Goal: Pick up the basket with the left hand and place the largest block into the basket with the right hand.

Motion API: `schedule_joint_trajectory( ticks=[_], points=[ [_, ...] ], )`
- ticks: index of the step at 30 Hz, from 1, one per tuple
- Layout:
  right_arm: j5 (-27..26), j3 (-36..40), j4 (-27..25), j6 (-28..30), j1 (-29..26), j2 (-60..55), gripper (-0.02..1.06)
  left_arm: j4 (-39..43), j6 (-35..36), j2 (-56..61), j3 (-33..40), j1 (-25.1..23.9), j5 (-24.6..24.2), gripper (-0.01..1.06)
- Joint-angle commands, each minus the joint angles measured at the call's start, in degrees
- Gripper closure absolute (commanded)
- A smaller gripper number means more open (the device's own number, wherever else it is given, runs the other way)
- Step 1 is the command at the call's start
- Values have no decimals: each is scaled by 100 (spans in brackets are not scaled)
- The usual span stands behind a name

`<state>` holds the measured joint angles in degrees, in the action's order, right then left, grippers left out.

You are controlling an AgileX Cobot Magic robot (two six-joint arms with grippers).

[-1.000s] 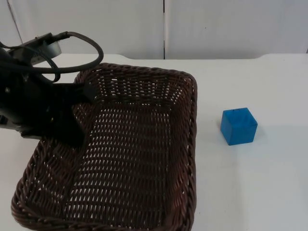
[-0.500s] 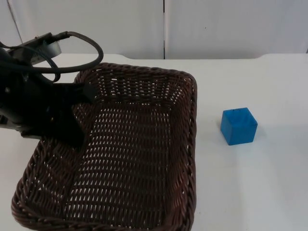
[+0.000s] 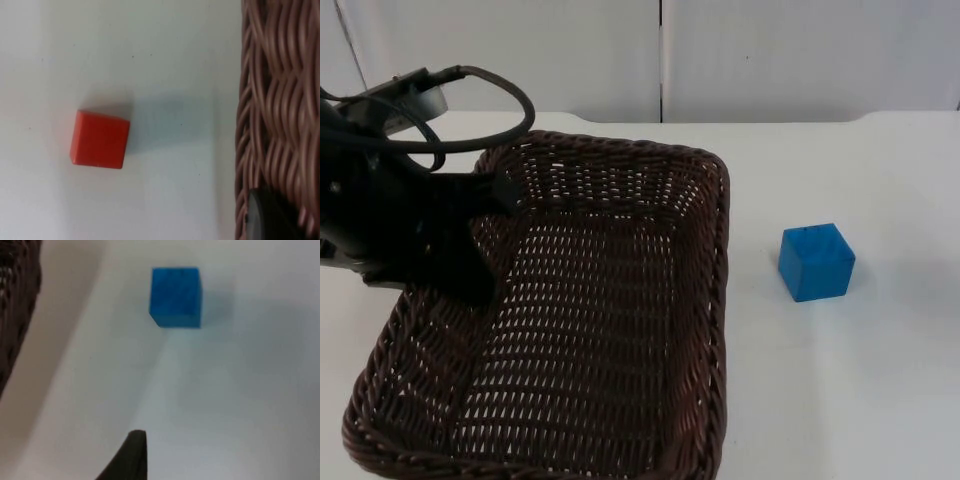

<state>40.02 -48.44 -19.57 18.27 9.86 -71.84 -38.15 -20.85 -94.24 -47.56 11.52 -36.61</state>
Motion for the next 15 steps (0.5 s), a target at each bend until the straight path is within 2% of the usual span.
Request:
schedule_joint_trajectory(
  ticks=[1, 4, 7, 8, 12, 14, 15],
  points=[
    [-395, -107, 11, 60, 299, -225, -1, -58, 2, 63, -3, -13, -12, 105],
    [-658, -207, 121, -34, 600, -527, -1, -58, 2, 63, -3, -13, -12, 105],
    [-876, -387, 779, -795, 973, -953, -1, -58, 2, 63, -3, -13, -12, 105],
    [-876, -387, 779, -795, 973, -953, -1, -58, 2, 63, -3, -13, -12, 105],
    [-936, -770, 2022, -2143, 1507, -1560, -1, -58, 2, 63, -3, -13, -12, 105],
    [-947, -803, 2144, -2253, 1577, -1603, -1, -58, 2, 63, -3, -13, -12, 105],
    [-957, -950, 2406, -2525, 1763, -1782, -1, -58, 2, 63, -3, -13, -12, 105]
  ],
)
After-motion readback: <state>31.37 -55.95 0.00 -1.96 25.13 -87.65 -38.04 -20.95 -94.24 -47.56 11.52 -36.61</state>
